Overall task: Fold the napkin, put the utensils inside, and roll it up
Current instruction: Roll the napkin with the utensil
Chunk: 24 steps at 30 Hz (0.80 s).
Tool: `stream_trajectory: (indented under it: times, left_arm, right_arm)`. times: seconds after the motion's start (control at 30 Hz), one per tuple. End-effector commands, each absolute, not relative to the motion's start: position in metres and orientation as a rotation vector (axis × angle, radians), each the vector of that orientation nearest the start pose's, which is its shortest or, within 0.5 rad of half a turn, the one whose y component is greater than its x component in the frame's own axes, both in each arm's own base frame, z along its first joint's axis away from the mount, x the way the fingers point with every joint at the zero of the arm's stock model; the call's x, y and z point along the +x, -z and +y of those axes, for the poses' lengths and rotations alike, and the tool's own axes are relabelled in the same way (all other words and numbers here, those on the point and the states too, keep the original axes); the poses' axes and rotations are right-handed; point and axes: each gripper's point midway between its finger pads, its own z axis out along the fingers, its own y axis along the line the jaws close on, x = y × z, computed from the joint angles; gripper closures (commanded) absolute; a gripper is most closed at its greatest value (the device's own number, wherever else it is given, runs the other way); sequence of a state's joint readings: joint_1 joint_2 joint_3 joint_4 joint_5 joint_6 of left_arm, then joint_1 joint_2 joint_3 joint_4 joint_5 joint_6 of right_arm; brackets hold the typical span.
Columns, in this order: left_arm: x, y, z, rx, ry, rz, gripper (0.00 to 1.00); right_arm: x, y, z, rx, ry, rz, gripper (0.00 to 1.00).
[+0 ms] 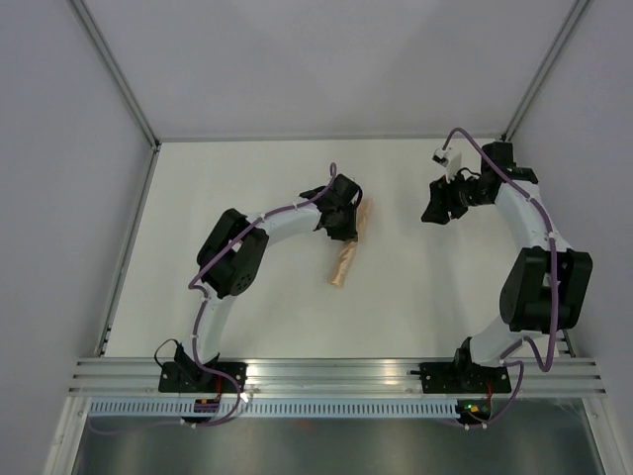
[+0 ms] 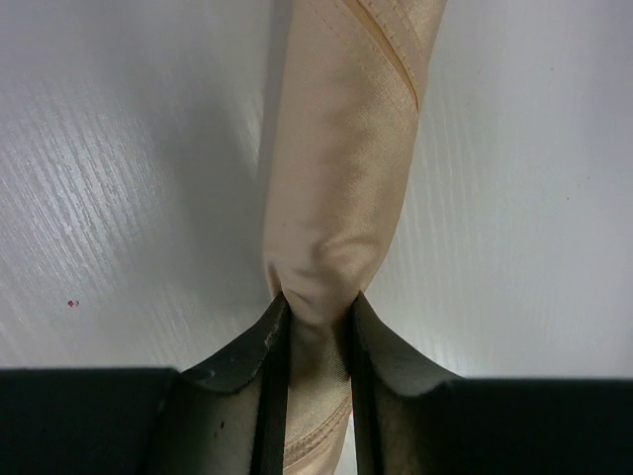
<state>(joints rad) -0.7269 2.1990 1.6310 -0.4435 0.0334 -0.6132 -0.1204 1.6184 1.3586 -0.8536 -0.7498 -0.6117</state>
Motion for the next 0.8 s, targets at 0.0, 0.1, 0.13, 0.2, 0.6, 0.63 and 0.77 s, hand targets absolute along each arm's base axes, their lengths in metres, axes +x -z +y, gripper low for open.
stream_trajectory:
  times: [0.0,0.1,0.13,0.2,0.6,0.63,0.77]
  left_arm:
    - [0.279,0.069,-0.297,0.081,0.09,3.082,0.91]
    - [0.281,0.065,-0.303,0.09,0.107,3.067,0.87]
    - [0.282,0.063,-0.308,0.11,0.118,3.056,0.87]
    - [0.283,0.061,-0.314,0.138,0.128,3.046,0.82]
    - [0.287,0.047,-0.327,0.17,0.172,2.985,0.67]
    - [0.285,0.048,-0.327,0.175,0.171,2.988,0.67]
    - [0.285,0.048,-0.33,0.186,0.182,2.982,0.65]
  right_arm:
    - [0.372,-0.136,0.066,-0.73,-0.64,2.321,0.41]
    - [0.376,-0.113,0.079,-0.728,-0.587,2.372,0.42]
    - [0.371,-0.101,0.096,-0.77,-0.597,2.392,0.42]
    - [0.373,-0.091,0.107,-0.772,-0.599,2.406,0.43]
    - [0.401,-0.041,0.12,-0.63,-0.596,2.554,0.65]
    - [0.404,-0.037,0.124,-0.627,-0.612,2.563,0.7]
    - [0.407,-0.028,0.137,-0.595,-0.635,2.588,0.76]
